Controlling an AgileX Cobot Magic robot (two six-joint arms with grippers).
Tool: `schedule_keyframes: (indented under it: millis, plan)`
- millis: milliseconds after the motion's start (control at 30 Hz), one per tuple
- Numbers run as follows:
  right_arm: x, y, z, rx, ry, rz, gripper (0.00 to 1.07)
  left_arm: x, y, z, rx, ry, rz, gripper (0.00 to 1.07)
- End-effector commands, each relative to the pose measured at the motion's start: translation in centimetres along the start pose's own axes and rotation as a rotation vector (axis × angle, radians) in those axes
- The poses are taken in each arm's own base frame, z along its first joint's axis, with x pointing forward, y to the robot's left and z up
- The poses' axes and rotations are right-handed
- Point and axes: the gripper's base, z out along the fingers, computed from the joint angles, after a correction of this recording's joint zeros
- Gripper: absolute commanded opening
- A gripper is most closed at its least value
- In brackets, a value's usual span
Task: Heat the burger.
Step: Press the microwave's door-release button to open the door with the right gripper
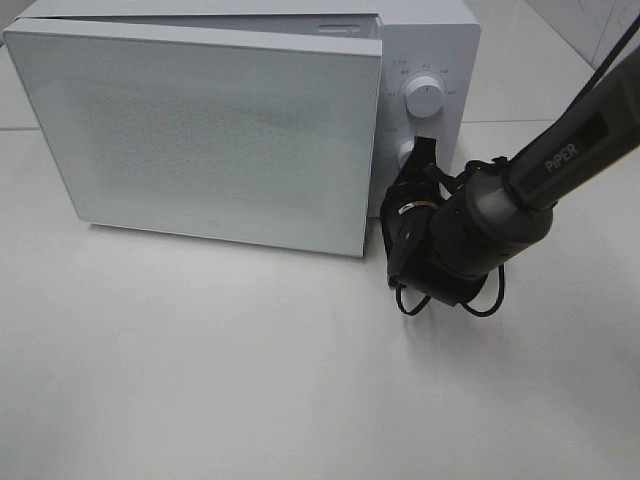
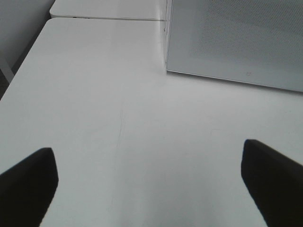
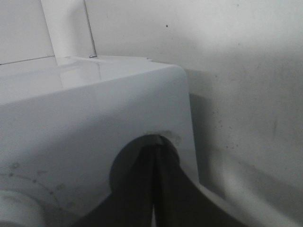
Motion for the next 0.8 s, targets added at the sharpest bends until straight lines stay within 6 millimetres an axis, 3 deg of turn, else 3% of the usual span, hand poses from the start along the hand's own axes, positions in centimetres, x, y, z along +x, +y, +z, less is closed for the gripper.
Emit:
schedule_keyframes:
  millis: [33, 433, 800]
  plan:
    - [1.2, 5.8, 1.2, -0.365, 0.042, -0.001, 0.0, 0.2, -0.1, -0.2, 0.002, -0.015, -0.007, 0.98]
    - [1.1, 5.7, 1.0, -0.355, 0.038, -0.031, 0.0, 0.2, -0.1, -0.2, 0.002, -0.015, -0.007, 0.98]
    - [0.1, 5.5, -0.6, -0.288, 0.059, -0.049, 0.0, 0.2, -0.1, -0.2, 0.002, -0.015, -0.007, 0.98]
